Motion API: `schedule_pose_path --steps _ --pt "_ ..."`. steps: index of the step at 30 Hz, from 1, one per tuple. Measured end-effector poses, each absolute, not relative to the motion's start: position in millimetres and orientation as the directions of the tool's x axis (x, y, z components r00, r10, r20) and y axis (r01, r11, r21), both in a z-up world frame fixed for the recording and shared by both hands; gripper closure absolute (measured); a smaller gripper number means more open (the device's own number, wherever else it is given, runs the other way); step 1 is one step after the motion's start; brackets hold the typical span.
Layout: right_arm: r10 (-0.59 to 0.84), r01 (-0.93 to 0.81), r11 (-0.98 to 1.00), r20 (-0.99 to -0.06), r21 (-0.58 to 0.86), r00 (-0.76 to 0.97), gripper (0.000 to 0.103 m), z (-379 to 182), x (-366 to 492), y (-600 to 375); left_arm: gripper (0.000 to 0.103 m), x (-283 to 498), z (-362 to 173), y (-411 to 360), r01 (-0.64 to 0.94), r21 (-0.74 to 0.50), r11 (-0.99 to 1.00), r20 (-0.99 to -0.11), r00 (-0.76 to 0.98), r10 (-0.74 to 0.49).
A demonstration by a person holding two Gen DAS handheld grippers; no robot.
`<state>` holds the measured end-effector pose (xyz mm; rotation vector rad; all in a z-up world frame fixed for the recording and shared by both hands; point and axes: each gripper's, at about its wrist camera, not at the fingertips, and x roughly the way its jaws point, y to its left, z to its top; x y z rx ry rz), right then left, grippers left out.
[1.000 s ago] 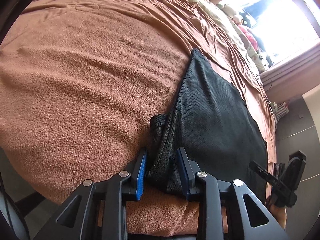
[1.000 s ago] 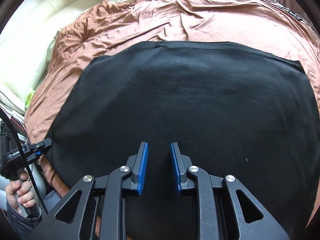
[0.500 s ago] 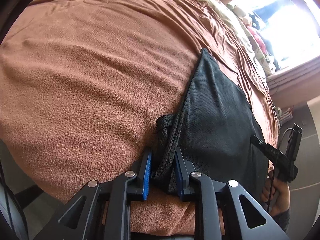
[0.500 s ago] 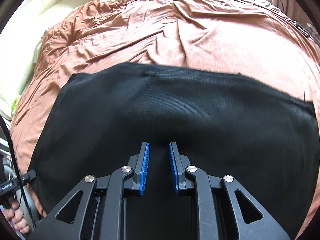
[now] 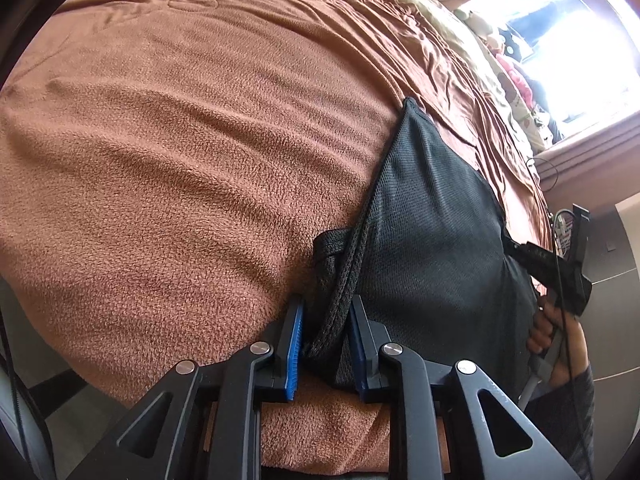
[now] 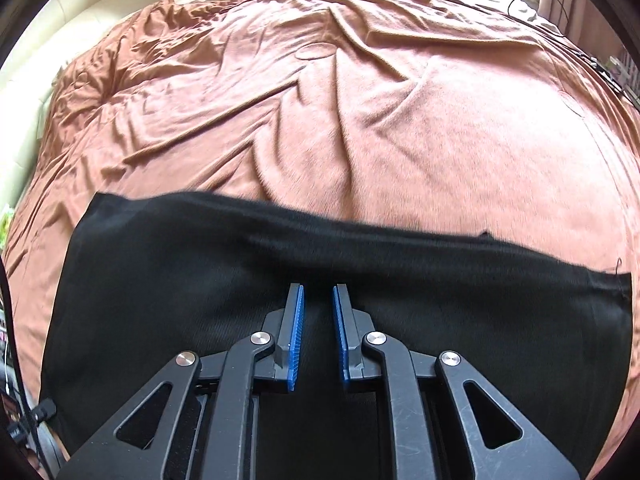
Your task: Fold small clothes
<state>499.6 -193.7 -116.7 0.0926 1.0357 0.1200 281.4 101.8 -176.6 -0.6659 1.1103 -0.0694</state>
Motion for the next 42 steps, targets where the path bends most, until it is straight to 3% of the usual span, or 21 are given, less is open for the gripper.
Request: schedule_pose_path --steps 4,10,22,42 --pt "0.135 -0.051 0.991 -0.849 0.126 0.51 0.094 -112 508 -192 0.09 281 -179 107 -0.273 -0.538 0.798 -0.798 0.469 -0.378" --pt "0.182 -0.063 0.983 -0.836 0.175 0.518 0.091 -98 481 -195 0.095 276 -175 115 -0.259 -0.595 0.761 -0.762 0.483 -0.431" --pt "0.286 -0.16 0.958 -0.859 0.24 0.425 0.09 -113 407 -192 0.096 265 -141 119 -0.146 -0.727 0.671 -0.618 0.566 -0.546" --pt "0.344 -0.231 0.935 -0.844 0.269 0.411 0.09 -113 317 -185 0.096 277 -101 109 -0.018 -0.785 0.62 -0.512 0.583 -0.631"
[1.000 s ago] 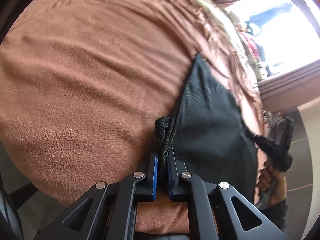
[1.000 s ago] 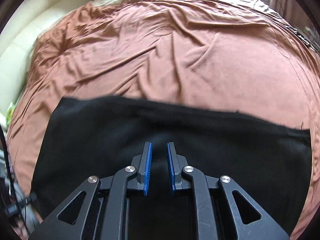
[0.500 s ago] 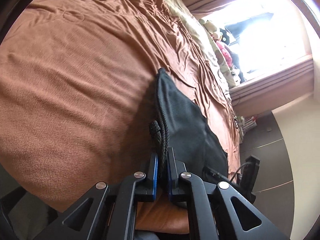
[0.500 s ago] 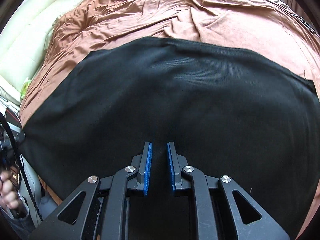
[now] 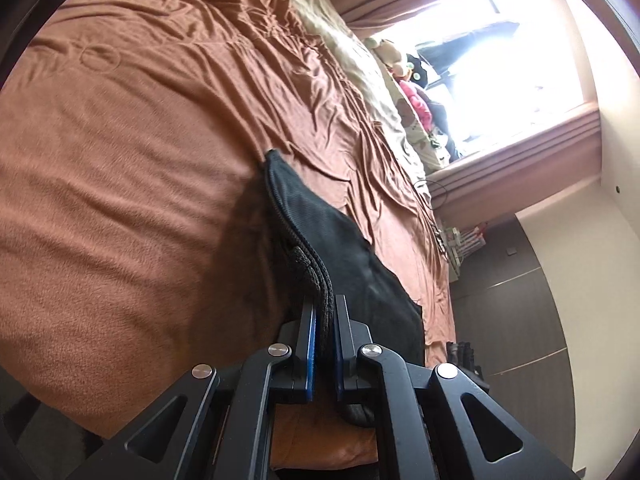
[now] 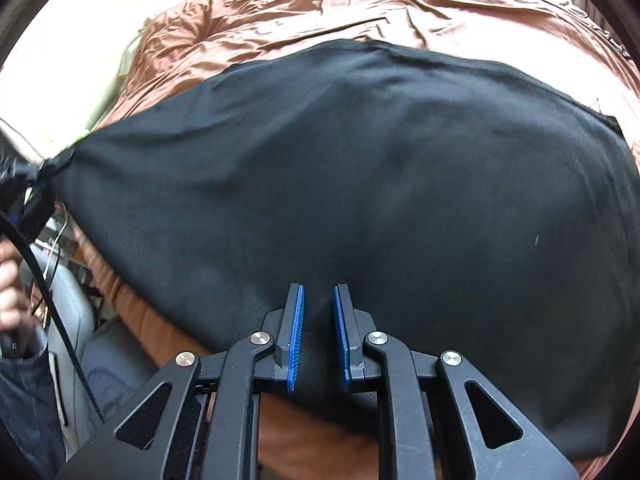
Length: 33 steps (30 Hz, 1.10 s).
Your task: Fold small clothes
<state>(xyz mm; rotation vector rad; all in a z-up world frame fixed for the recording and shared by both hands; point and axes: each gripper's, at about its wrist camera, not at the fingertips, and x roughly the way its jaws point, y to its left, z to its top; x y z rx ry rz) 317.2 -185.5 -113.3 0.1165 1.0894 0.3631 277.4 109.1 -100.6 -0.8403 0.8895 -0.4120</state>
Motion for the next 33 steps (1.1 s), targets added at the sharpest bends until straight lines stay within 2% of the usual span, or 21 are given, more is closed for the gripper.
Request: schedule_pose_path --steps 8,14,19,33 --pt "0.375 -0.289 0.916 -0.852 0.279 0.366 0.091 -112 289 -178 0.096 283 -92 102 0.009 -0.789 0.615 -0.5 0.572 -0.65" --pt "0.381 -0.224 0.923 -0.823 0.313 0.422 0.093 -98 299 -197 0.096 288 -78 90 0.05 -0.787 0.614 -0.485 0.565 -0.667" --pt "0.358 -0.17 0.934 -0.824 0.315 0.44 0.093 -107 308 -204 0.096 296 -59 74 0.094 -0.783 0.615 -0.47 0.558 -0.684" --pt "0.409 -0.163 0.912 -0.814 0.376 0.413 0.094 -112 270 -217 0.097 311 -14 1 0.226 -0.761 0.609 -0.449 0.495 -0.744"
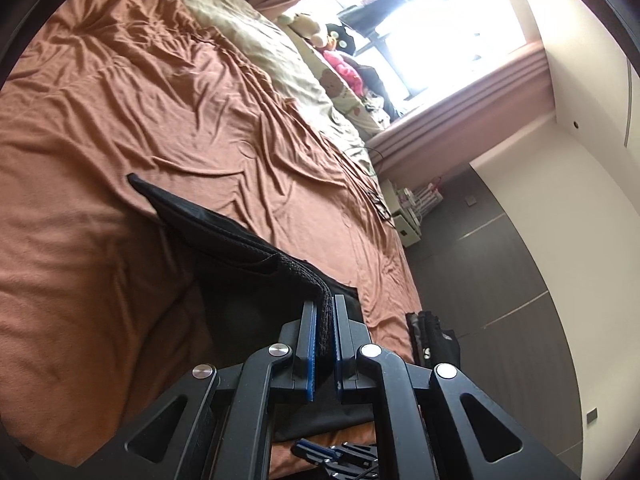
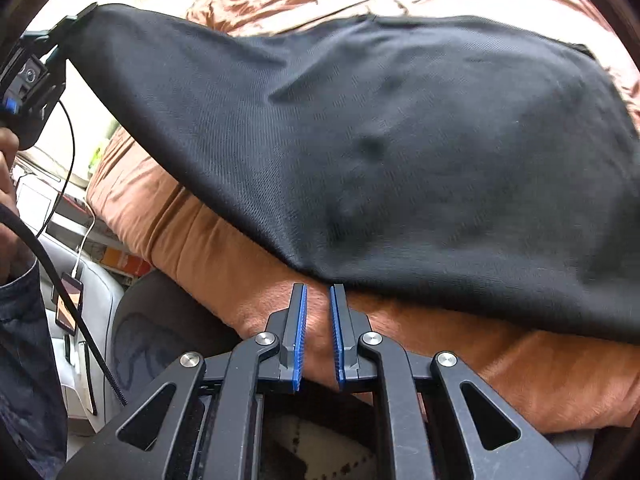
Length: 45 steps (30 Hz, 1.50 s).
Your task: Fold small clothes
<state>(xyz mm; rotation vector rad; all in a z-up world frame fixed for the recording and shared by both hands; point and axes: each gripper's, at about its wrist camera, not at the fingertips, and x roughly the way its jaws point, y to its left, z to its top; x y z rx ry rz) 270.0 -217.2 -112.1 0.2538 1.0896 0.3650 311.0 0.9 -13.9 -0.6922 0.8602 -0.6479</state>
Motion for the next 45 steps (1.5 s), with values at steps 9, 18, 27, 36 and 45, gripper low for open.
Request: schedule_pose_path --steps 9,18,27,36,45 --pt "0.358 -0.091 0.922 -0.741 0.376 0.568 0.048 -70 236 -271 0.097 317 1 -65 0.313 -0.74 0.596 -0.455 0.42 -0.785" --pt "0.321 -0.026 0.917 -0.695 0.399 0.643 0.041 -60 193 -316 0.097 310 -11 -141 0.378 -0.713 0.591 -0.508 0.303 -0.806" --pt "0.294 0.03 0.912 -0.702 0.409 0.649 0.041 -56 170 -353 0.097 302 -36 -206 0.414 -0.699 0.584 -0.559 0.193 -0.806" --pt "0.268 0.094 0.903 -0.721 0.419 0.639 0.041 -61 157 -376 0.096 291 -63 -268 0.438 -0.706 0.557 -0.59 0.072 -0.804" --pt "0.278 0.103 0.9 -0.739 0.424 0.614 0.041 -66 156 -383 0.045 282 -86 -259 0.466 -0.601 0.65 -0.707 0.07 -0.704"
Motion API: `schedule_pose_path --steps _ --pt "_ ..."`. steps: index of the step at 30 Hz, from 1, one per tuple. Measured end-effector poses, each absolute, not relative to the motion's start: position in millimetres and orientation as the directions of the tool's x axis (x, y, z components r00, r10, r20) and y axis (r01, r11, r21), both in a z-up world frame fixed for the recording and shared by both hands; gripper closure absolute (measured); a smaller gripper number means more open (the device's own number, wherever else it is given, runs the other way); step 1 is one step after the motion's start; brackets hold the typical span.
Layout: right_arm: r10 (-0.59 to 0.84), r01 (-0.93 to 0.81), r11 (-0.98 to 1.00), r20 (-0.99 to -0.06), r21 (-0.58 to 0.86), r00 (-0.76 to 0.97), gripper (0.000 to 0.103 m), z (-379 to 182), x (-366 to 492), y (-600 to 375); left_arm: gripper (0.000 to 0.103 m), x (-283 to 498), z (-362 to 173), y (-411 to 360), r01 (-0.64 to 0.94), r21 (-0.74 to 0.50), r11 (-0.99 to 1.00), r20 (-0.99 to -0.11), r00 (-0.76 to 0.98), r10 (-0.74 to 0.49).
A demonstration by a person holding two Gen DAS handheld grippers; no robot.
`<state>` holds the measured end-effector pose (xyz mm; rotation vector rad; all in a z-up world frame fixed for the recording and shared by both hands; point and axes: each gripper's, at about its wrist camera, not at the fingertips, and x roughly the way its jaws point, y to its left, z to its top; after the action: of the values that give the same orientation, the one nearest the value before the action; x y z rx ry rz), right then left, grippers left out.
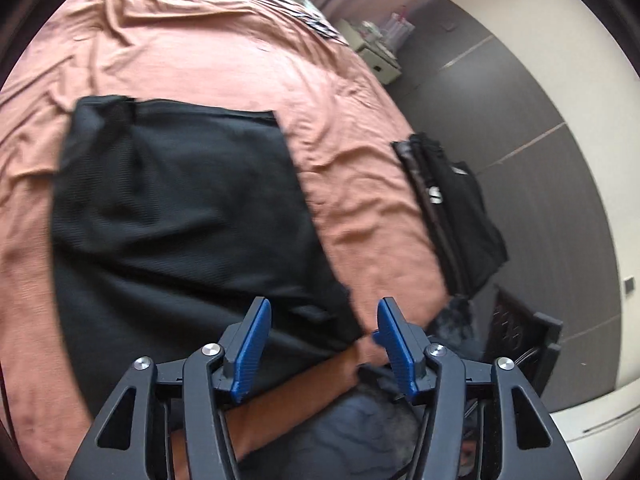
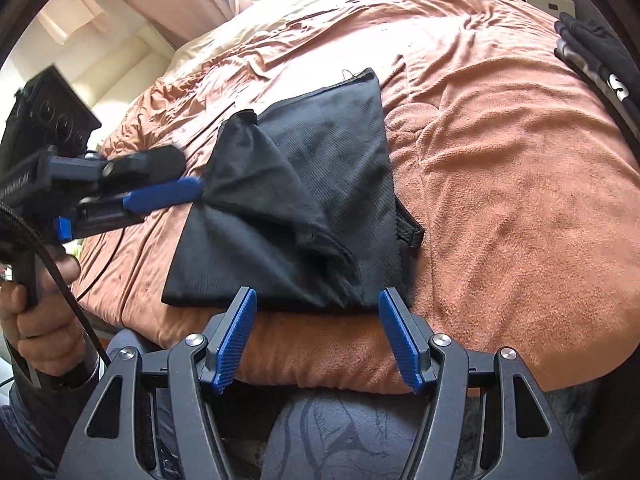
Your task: Fold small clothes
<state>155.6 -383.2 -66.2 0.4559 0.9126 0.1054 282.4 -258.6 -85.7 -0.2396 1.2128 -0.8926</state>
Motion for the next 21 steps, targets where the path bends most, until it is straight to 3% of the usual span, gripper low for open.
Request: schedule_pose_path --steps 12,16,21 --pt "0.223 0.04 0.954 -0.796 0.296 0.562 0.041 -72 192 -369 0.045 302 -121 -154 0.317 -0.426 0.847 -0.848 0.188 -0.496" --pt "0.208 0.006 0.968 -0.821 0.249 0.532 0.05 -77 211 -360 0.047 302 -138 -139 0.277 -0.411 0.868 -0.868 0.173 -0.466" --pt "0.181 -0.011 0.979 -0.847 0.202 0.5 0.063 -89 233 -353 0.06 300 -152 -132 0.257 -0.42 0.87 -0.872 0.151 -0.466"
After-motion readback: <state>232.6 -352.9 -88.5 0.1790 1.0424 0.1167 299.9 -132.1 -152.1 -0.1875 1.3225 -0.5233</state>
